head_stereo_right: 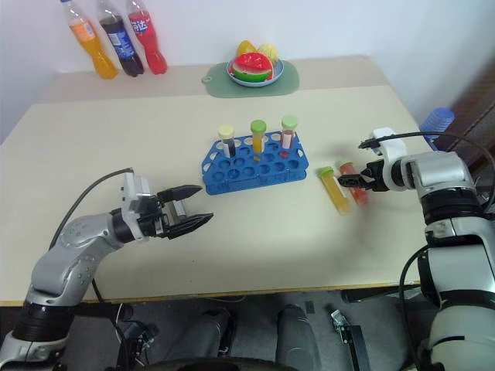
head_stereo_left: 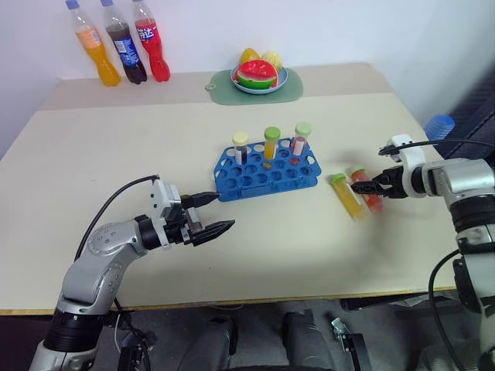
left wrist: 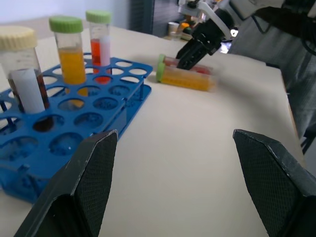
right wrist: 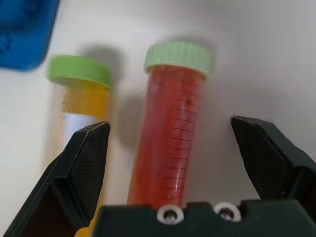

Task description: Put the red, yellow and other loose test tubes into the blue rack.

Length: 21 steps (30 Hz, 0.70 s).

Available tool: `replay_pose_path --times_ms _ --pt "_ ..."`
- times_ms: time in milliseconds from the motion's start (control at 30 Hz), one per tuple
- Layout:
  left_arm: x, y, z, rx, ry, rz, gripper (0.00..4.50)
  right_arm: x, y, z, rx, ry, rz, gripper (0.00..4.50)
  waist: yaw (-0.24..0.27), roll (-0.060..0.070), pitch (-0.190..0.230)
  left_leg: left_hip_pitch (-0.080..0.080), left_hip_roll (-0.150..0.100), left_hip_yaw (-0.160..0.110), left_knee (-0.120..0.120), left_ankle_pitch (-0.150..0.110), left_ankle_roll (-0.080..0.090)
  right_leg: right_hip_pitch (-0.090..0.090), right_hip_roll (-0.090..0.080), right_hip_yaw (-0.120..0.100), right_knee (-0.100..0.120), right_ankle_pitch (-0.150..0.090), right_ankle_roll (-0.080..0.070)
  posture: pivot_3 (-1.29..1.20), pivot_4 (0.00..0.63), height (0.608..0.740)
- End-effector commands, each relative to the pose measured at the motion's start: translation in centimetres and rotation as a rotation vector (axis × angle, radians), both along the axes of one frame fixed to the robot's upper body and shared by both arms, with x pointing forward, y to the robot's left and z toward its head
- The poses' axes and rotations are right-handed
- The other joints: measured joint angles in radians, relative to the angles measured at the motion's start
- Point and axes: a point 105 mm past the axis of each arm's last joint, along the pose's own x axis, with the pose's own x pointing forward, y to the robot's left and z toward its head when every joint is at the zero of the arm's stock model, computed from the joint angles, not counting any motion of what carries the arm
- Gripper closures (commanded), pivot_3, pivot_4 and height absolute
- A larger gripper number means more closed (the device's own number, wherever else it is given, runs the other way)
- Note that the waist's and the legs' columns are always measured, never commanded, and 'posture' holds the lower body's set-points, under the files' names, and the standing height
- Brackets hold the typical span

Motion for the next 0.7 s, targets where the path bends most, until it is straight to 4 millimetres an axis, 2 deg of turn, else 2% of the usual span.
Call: replay_pose_path --times_ms 33,200,267,300,400,500,600,700 --pt "-0.8 0.3 0.9 -0.004 -0.021 0.007 0.64 0.4 -0.1 -0.3 -0.052 0.029 0.028 0.17 -0.005 0.000 0.000 0.000 0.000 0.000 0.000 0.000 0.000 0.000 0.000 0.000 0.000 0.000 0.000 0.00 0.150 0.740" --pt "-1.2 0.6 0.9 -0.006 -0.004 0.019 0.57 0.3 -0.3 -0.7 -0.102 0.076 0.070 2.43 -0.015 0.000 0.000 0.001 0.000 0.000 0.000 0.000 0.000 0.000 0.000 0.000 0.001 0.000 0.000 0.00 0.150 0.740" --pt "-1.1 0.5 0.9 -0.006 -0.004 0.021 0.57 0.4 -0.5 -0.6 -0.110 0.070 0.069 3.51 -0.015 0.000 0.000 0.001 0.000 0.000 0.000 0.000 0.000 0.001 0.000 0.000 0.001 0.000 0.000 0.00 0.150 0.740" --pt "-1.1 0.5 0.9 -0.008 -0.003 0.021 0.57 0.4 -0.7 -0.5 -0.111 0.067 0.066 3.72 -0.015 0.000 0.000 0.001 0.000 0.000 0.000 0.000 0.000 0.001 0.000 0.000 0.001 0.000 0.000 0.00 0.150 0.740" --pt "-0.9 0.3 0.8 -0.011 -0.006 0.022 0.57 0.4 -2.0 0.8 -0.155 -0.003 0.080 3.73 -0.014 0.000 0.000 0.001 0.000 -0.001 0.000 0.000 0.000 0.001 0.000 0.000 0.001 0.000 0.000 0.00 0.150 0.740" --pt "-0.6 0.5 0.9 -0.016 -0.015 0.037 0.57 0.1 -2.2 3.3 -0.155 -0.144 0.152 3.73 -0.008 0.001 0.000 0.000 0.000 -0.001 0.000 0.000 0.000 0.001 0.000 0.000 0.000 0.000 0.000 0.00 0.150 0.740" --pt "0.1 0.6 0.9 -0.022 -0.034 0.060 0.57 -2.7 1.8 6.6 0.018 -0.407 0.399 3.73 0.004 0.002 0.000 -0.002 -0.001 -0.002 0.000 0.001 -0.002 -0.002 0.000 -0.001 0.000 0.000 0.000 0.00 0.150 0.740" --pt "0.6 0.5 0.9 -0.027 -0.045 0.060 0.57 -5.7 5.4 8.0 0.140 -0.555 0.548 3.73 -0.006 0.003 0.000 -0.003 0.001 -0.001 0.000 0.000 -0.003 -0.003 0.001 -0.002 0.001 0.000 0.000 0.00 0.150 0.740"
